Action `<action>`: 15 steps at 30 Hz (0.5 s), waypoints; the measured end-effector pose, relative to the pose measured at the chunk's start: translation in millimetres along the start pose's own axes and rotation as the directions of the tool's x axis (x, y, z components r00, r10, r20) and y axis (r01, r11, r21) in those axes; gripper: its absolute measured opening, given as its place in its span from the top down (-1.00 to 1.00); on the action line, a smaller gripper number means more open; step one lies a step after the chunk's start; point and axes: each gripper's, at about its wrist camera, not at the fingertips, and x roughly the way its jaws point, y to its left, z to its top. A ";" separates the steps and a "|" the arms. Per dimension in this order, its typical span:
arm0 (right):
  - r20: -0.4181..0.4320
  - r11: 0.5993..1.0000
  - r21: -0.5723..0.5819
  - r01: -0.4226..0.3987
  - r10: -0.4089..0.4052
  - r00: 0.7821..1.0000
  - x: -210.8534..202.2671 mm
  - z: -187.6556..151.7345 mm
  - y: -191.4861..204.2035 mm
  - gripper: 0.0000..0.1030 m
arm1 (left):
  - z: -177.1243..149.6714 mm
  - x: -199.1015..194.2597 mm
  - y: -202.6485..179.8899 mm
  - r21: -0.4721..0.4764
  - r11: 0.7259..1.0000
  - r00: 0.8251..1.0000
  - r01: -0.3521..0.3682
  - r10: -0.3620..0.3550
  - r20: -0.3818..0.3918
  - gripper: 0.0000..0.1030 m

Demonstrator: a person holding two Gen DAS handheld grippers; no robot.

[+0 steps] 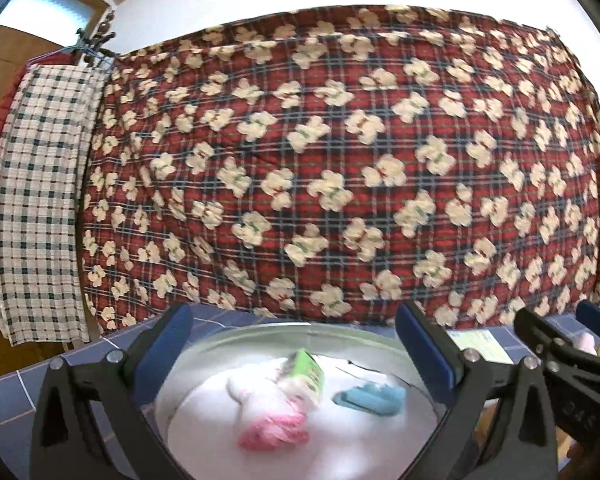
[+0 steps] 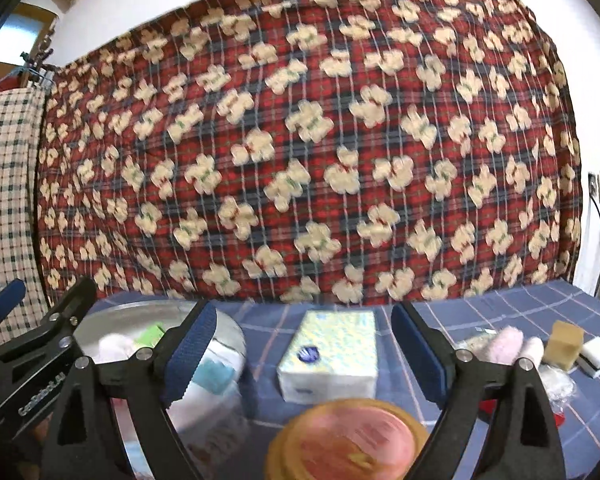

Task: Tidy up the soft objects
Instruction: 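Open both grippers to drop the towel roll and green pack into the tin, then grasp the white foam block with the right gripper while the left grasps the pink fluffy ball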

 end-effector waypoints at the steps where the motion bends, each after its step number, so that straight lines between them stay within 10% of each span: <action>1: -0.011 1.000 0.002 0.001 -0.001 1.000 -0.3 -1.4 -4.3 -0.77 | -0.6 -2.7 -3.6 0.006 1.000 1.000 0.011 -0.011 -0.001 -0.99; 15: -0.030 0.993 -0.083 0.085 -0.087 0.996 -30.1 -13.3 -68.2 -0.77 | -3.1 -30.7 -55.8 0.014 0.990 0.990 0.142 -0.142 -0.004 -0.99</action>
